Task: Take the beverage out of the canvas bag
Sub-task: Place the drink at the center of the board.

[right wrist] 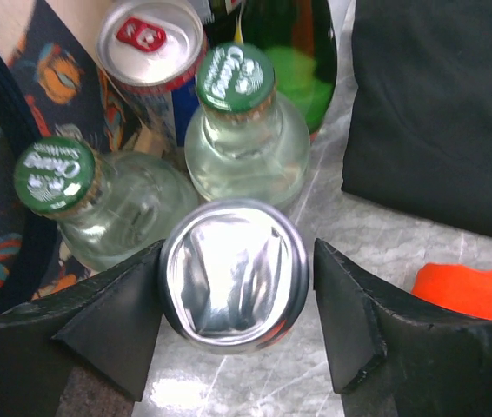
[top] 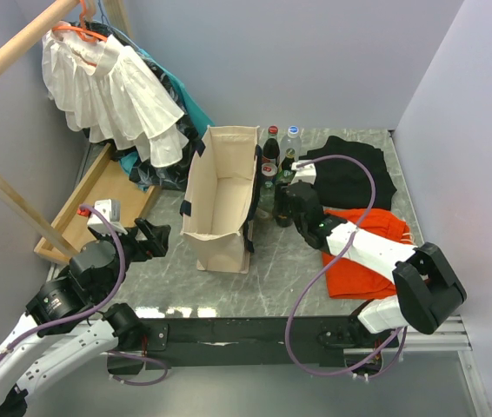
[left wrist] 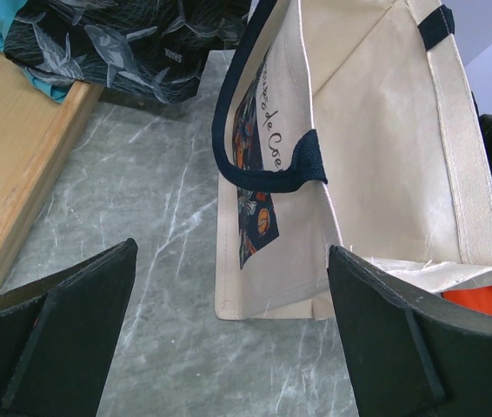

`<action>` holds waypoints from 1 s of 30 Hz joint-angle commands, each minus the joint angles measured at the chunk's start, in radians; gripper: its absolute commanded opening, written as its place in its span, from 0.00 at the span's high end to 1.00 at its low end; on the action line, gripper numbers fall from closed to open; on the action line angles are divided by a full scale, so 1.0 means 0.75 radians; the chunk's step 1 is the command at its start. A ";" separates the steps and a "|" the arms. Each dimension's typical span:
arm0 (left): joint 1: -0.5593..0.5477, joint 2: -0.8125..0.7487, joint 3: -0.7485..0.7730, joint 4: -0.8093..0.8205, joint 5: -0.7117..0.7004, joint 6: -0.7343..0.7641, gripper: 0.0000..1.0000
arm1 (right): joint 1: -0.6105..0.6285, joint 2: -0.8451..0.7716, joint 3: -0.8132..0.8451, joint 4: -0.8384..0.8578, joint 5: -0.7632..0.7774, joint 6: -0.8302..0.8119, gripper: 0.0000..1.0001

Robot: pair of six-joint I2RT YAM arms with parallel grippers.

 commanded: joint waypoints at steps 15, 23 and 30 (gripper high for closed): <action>-0.005 0.021 0.041 0.016 -0.002 -0.004 0.04 | -0.008 -0.123 0.100 0.022 0.085 -0.045 0.13; -0.005 0.019 0.041 0.016 0.000 -0.002 0.04 | -0.006 -0.109 0.104 0.018 0.079 -0.041 0.12; -0.005 0.021 0.039 0.018 0.000 0.000 0.04 | -0.006 -0.107 0.110 -0.027 0.026 -0.031 0.17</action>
